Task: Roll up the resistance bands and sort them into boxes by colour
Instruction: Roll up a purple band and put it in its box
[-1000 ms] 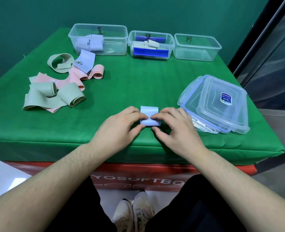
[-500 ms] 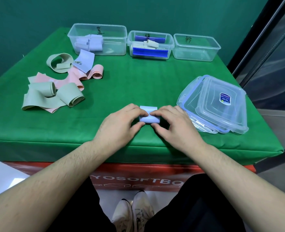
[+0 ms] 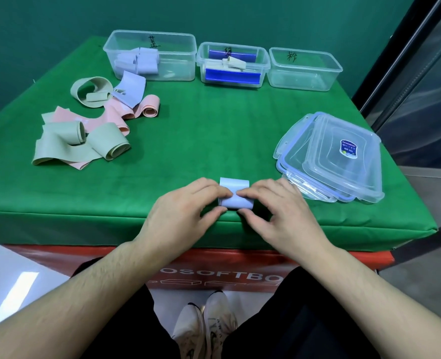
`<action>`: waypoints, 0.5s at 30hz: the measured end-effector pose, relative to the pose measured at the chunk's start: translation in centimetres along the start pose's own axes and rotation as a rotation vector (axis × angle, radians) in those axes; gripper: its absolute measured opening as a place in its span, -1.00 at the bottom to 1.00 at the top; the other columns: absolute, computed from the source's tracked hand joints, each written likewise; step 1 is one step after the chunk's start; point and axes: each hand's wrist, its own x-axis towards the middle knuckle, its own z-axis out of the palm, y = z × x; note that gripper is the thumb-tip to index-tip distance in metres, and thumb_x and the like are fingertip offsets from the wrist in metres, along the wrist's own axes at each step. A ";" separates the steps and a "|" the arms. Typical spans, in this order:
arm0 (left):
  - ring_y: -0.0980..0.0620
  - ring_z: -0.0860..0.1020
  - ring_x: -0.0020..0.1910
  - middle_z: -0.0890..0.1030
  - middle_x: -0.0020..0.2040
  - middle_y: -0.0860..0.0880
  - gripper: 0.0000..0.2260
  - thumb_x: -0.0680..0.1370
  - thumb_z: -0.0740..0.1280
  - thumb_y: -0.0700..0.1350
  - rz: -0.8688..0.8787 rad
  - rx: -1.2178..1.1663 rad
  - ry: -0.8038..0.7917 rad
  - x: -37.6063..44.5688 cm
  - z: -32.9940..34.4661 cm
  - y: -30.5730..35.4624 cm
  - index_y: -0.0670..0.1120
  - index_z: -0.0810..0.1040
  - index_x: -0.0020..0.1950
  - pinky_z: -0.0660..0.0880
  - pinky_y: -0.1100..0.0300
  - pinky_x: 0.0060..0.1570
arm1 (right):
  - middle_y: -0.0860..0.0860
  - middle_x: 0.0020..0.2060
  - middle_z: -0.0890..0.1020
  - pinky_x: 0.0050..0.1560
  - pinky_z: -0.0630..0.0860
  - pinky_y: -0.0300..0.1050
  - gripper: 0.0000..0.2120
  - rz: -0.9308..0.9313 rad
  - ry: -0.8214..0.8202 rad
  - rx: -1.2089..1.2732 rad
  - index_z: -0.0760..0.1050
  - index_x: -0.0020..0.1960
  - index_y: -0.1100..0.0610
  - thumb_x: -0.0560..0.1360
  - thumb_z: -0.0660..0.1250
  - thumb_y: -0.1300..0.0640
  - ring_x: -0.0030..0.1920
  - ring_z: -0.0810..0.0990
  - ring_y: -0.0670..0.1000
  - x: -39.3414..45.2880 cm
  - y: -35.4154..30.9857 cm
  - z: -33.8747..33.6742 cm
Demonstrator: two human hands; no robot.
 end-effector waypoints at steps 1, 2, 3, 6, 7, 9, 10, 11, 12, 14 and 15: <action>0.33 0.30 -0.21 0.56 0.07 0.20 -0.83 0.52 0.42 -0.02 -0.001 -0.006 0.003 -0.1 0.0 0.0 0.09 0.60 0.11 0.41 0.29 -0.31 | -0.15 0.00 0.59 -0.02 0.46 0.09 -0.73 0.003 0.000 0.000 0.60 0.15 -0.02 0.50 0.33 -0.06 -0.04 0.47 0.01 -0.1 -0.1 0.0; 0.32 0.33 -0.21 0.55 0.08 0.20 -0.84 0.52 0.38 0.01 -0.001 -0.009 0.004 -0.1 0.1 -0.1 0.10 0.59 0.10 0.43 0.28 -0.31 | -0.14 0.00 0.59 -0.02 0.46 0.09 -0.73 0.009 0.000 0.002 0.60 0.15 -0.02 0.49 0.33 -0.06 -0.04 0.48 0.01 -0.1 -0.1 0.0; 0.29 0.38 -0.21 0.55 0.08 0.21 -0.83 0.53 0.35 0.05 -0.002 -0.008 0.002 -0.1 0.1 -0.1 0.10 0.59 0.10 0.46 0.26 -0.32 | -0.15 0.00 0.59 -0.01 0.46 0.09 -0.72 0.018 0.000 0.007 0.60 0.16 -0.02 0.49 0.32 -0.07 -0.04 0.47 0.01 -0.1 -0.1 0.0; 0.23 0.47 -0.18 0.54 0.09 0.21 -0.81 0.53 0.33 0.07 -0.004 -0.004 -0.006 0.1 0.2 -0.4 0.10 0.59 0.12 0.52 0.19 -0.31 | -0.14 0.01 0.57 0.04 0.45 0.08 -0.70 0.039 0.016 0.010 0.61 0.17 -0.02 0.48 0.33 -0.07 -0.02 0.44 -0.01 0.1 -0.3 0.1; 0.23 0.45 -0.18 0.54 0.09 0.21 -0.81 0.53 0.34 0.06 -0.006 -0.003 -0.009 0.1 0.2 -0.4 0.10 0.59 0.12 0.52 0.19 -0.31 | -0.13 0.02 0.56 0.04 0.45 0.07 -0.70 0.039 0.029 0.001 0.61 0.17 -0.02 0.48 0.34 -0.06 -0.01 0.44 0.00 0.1 -0.3 0.1; 0.19 0.47 -0.16 0.53 0.09 0.21 -0.79 0.53 0.33 0.07 -0.014 0.005 -0.020 0.3 0.2 -0.4 0.10 0.58 0.14 0.53 0.18 -0.31 | -0.11 0.02 0.55 0.03 0.44 0.07 -0.72 0.029 0.055 -0.016 0.59 0.15 -0.01 0.46 0.37 -0.04 -0.02 0.45 0.03 0.2 -0.4 0.0; 0.17 0.48 -0.15 0.52 0.10 0.21 -0.77 0.53 0.30 0.09 -0.022 0.010 -0.028 0.3 0.2 -0.5 0.10 0.58 0.15 0.53 0.16 -0.31 | -0.11 0.01 0.55 0.02 0.44 0.08 -0.75 0.021 0.058 -0.021 0.59 0.12 -0.01 0.46 0.38 -0.03 -0.02 0.46 0.04 0.2 -0.4 0.0; 0.16 0.48 -0.16 0.51 0.11 0.21 -0.75 0.53 0.28 0.11 -0.030 0.014 -0.035 0.4 0.2 -0.4 0.11 0.58 0.16 0.54 0.14 -0.31 | -0.11 -0.01 0.55 0.01 0.44 0.08 -0.77 0.015 0.051 -0.023 0.58 0.09 -0.01 0.46 0.38 -0.03 -0.03 0.46 0.04 0.3 -0.4 0.0; 0.15 0.49 -0.18 0.50 0.12 0.21 -0.74 0.53 0.28 0.12 -0.039 0.015 -0.037 0.4 0.3 -0.4 0.10 0.58 0.17 0.55 0.13 -0.31 | -0.12 -0.02 0.55 0.01 0.44 0.09 -0.79 0.014 0.041 -0.022 0.58 0.08 -0.01 0.46 0.38 -0.03 -0.04 0.46 0.04 0.4 -0.4 0.0; 0.16 0.43 -0.24 0.49 0.13 0.20 -0.76 0.54 0.33 0.07 -0.058 0.003 -0.028 0.4 0.3 -0.3 0.09 0.59 0.19 0.54 0.12 -0.31 | -0.13 -0.04 0.57 0.02 0.44 0.08 -0.79 0.025 0.028 -0.010 0.59 0.06 -0.02 0.47 0.36 -0.05 -0.05 0.48 0.04 0.6 -0.3 0.0; 0.17 0.38 -0.27 0.49 0.14 0.19 -0.76 0.55 0.36 0.04 -0.062 -0.003 -0.018 0.4 0.3 -0.2 0.08 0.59 0.20 0.52 0.14 -0.32 | -0.13 -0.04 0.58 0.02 0.44 0.08 -0.78 0.033 0.025 0.000 0.59 0.06 -0.02 0.47 0.35 -0.06 -0.04 0.48 0.05 0.7 -0.2 0.0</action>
